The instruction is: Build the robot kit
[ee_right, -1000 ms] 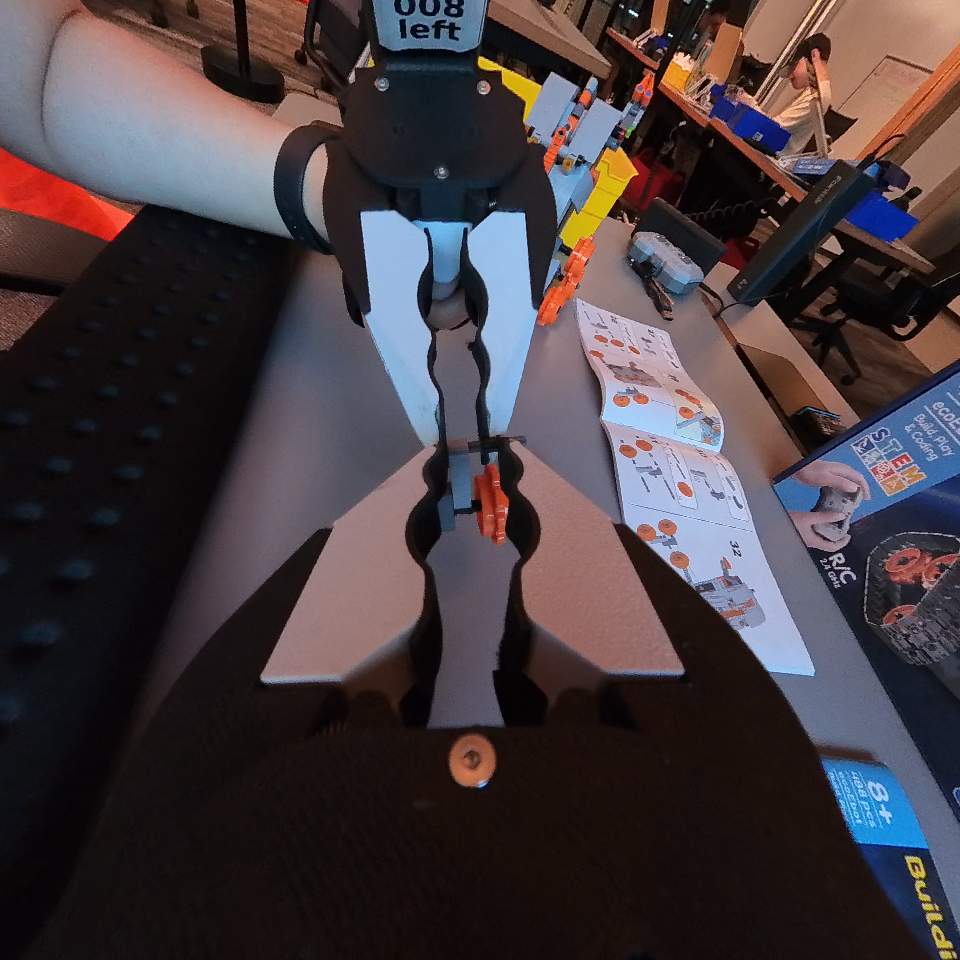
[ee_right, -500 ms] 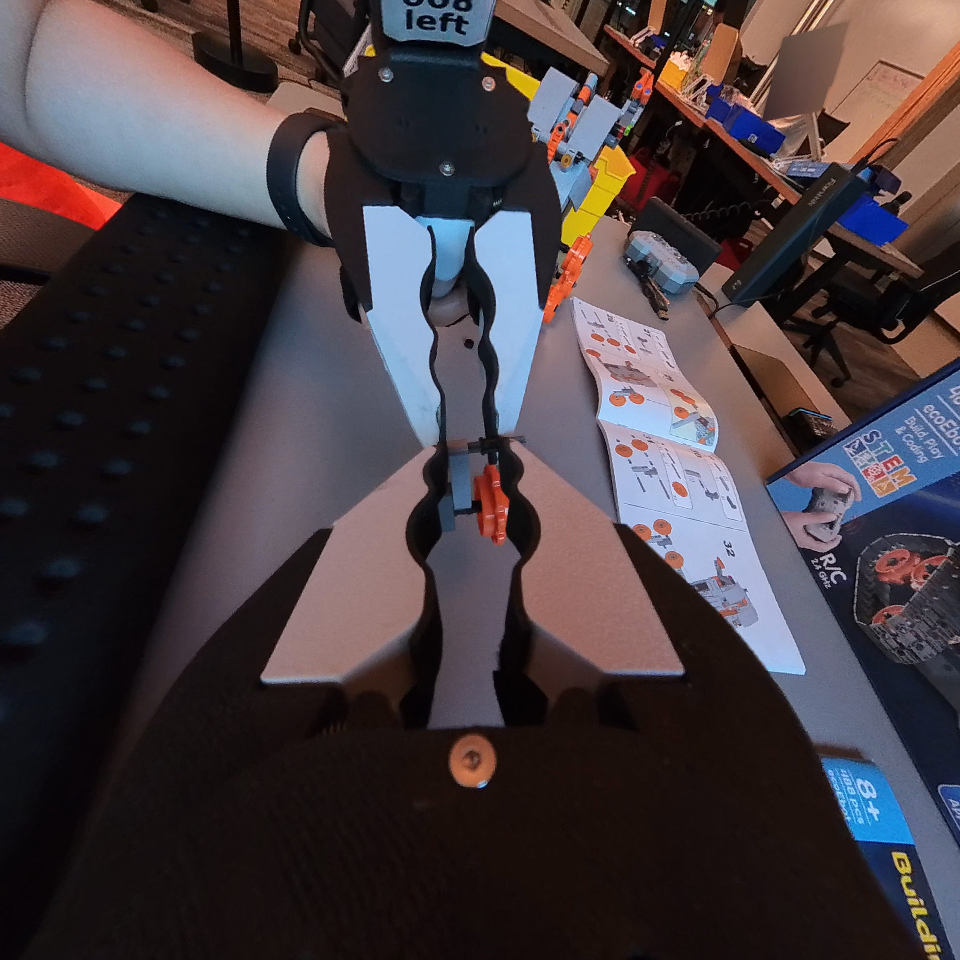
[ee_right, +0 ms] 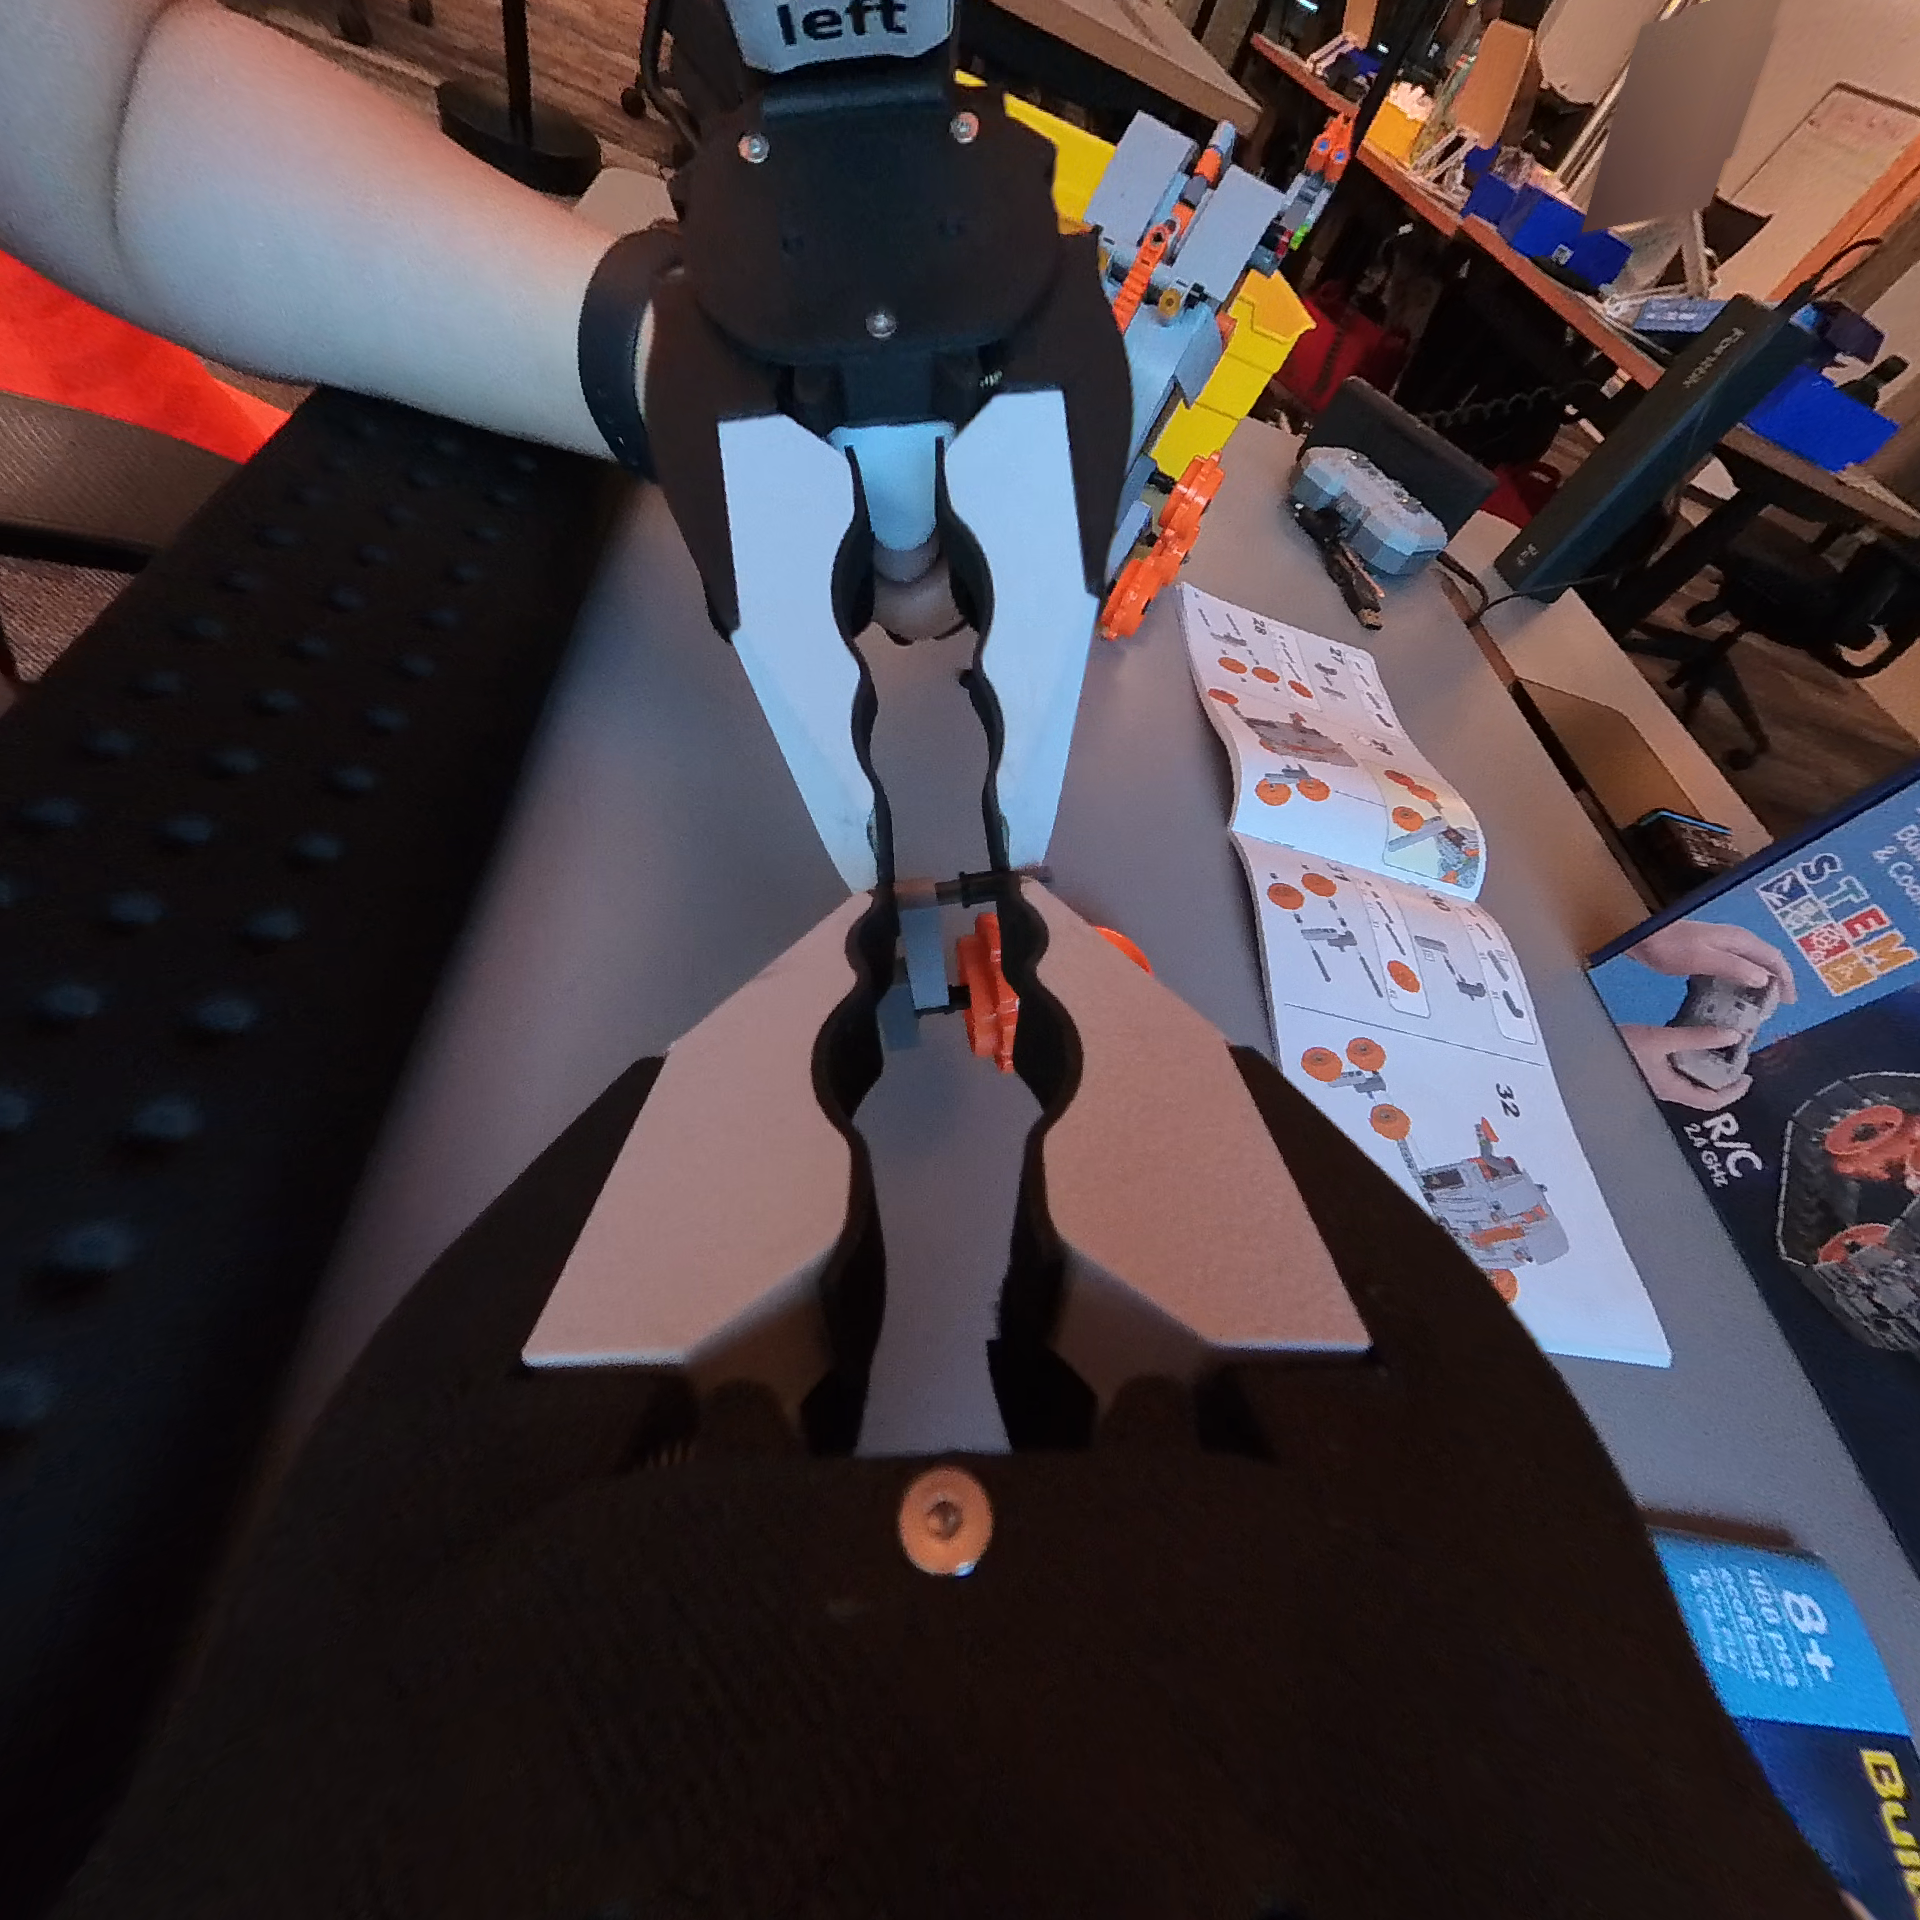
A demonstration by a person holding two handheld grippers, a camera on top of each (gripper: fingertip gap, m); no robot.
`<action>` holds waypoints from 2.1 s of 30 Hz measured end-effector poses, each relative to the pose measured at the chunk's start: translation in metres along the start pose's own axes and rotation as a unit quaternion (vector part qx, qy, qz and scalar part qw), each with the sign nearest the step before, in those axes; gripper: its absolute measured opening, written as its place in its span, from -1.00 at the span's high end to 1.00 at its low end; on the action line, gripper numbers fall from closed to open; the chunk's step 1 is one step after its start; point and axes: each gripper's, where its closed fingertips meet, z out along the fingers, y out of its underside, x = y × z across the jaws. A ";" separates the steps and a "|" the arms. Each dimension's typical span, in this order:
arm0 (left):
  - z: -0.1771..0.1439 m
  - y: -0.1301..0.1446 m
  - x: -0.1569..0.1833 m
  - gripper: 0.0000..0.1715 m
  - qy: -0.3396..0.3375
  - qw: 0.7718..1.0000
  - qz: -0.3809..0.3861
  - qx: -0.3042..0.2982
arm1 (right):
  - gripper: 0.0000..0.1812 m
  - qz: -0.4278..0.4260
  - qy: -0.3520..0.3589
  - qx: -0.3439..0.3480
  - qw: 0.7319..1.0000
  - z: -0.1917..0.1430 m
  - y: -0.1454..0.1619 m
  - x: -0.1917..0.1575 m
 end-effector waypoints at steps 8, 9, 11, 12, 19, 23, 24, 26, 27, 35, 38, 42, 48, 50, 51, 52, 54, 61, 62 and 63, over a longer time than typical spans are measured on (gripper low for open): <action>0.005 0.009 0.003 0.79 0.009 1.000 -0.009 -0.027 | 0.79 0.008 -0.008 -0.023 1.000 0.004 0.010 -0.002; 0.005 0.009 0.004 0.79 0.011 0.999 -0.014 -0.027 | 0.79 0.014 -0.011 -0.021 1.000 0.004 0.010 -0.002; 0.004 0.007 0.003 0.80 0.010 0.999 -0.019 -0.023 | 0.79 0.022 -0.013 -0.012 1.000 0.003 0.008 -0.001; 0.004 0.007 0.003 0.80 0.010 1.000 -0.019 -0.022 | 0.80 0.023 -0.013 -0.010 1.000 0.002 0.008 -0.001; 0.006 0.010 0.006 0.81 0.012 0.999 -0.010 -0.036 | 0.80 0.019 -0.018 -0.023 0.999 0.004 0.011 -0.004; 0.007 0.011 0.007 0.81 0.013 0.999 -0.011 -0.043 | 0.80 0.011 -0.017 -0.031 0.999 0.004 0.013 -0.005; 0.008 0.012 0.008 0.81 0.014 0.999 -0.010 -0.047 | 0.80 0.010 -0.019 -0.036 0.999 0.004 0.015 -0.006; 0.008 0.011 0.007 0.81 0.012 0.999 -0.010 -0.045 | 0.80 0.012 -0.018 -0.031 0.999 0.004 0.014 -0.005; 0.007 0.010 0.006 0.81 0.011 0.999 -0.012 -0.039 | 0.80 0.014 -0.018 -0.025 0.999 0.003 0.012 -0.005; 0.005 0.006 0.006 0.83 0.003 0.999 0.000 -0.038 | 0.81 0.008 -0.015 -0.018 1.000 0.001 0.008 -0.005; 0.003 0.002 0.005 0.83 -0.001 0.999 0.001 -0.032 | 0.82 0.008 -0.013 -0.009 1.000 0.000 0.005 -0.004; 0.003 0.002 0.005 0.86 -0.002 0.999 0.002 -0.032 | 0.85 0.006 -0.012 -0.008 1.000 0.000 0.004 -0.004; 0.002 0.001 0.005 0.86 -0.003 1.000 0.003 -0.031 | 0.85 0.005 -0.011 -0.006 1.000 0.000 0.004 -0.004; 0.001 -0.001 0.004 0.87 -0.005 1.000 0.002 -0.027 | 0.85 0.006 -0.009 -0.001 1.000 -0.001 0.002 -0.004; 0.001 -0.002 0.004 0.87 -0.006 1.000 0.002 -0.024 | 0.85 0.005 -0.008 0.001 1.000 -0.002 0.001 -0.003; 0.000 -0.002 0.004 0.87 -0.005 1.000 0.001 -0.021 | 0.85 0.003 -0.007 0.002 1.000 -0.002 0.000 -0.003; -0.001 -0.005 0.003 0.87 -0.008 1.000 -0.002 -0.013 | 0.85 0.003 -0.005 0.010 1.000 -0.003 -0.003 -0.003; -0.011 -0.022 -0.005 0.85 -0.017 0.999 -0.003 0.052 | 0.85 0.038 -0.006 0.073 0.997 -0.010 -0.022 0.003; -0.011 -0.022 -0.004 0.85 -0.016 0.999 0.001 0.051 | 0.84 0.028 -0.005 0.069 0.997 -0.010 -0.022 0.002; -0.011 -0.022 -0.004 0.85 -0.014 0.999 0.003 0.052 | 0.84 0.028 -0.007 0.069 0.997 -0.010 -0.022 0.002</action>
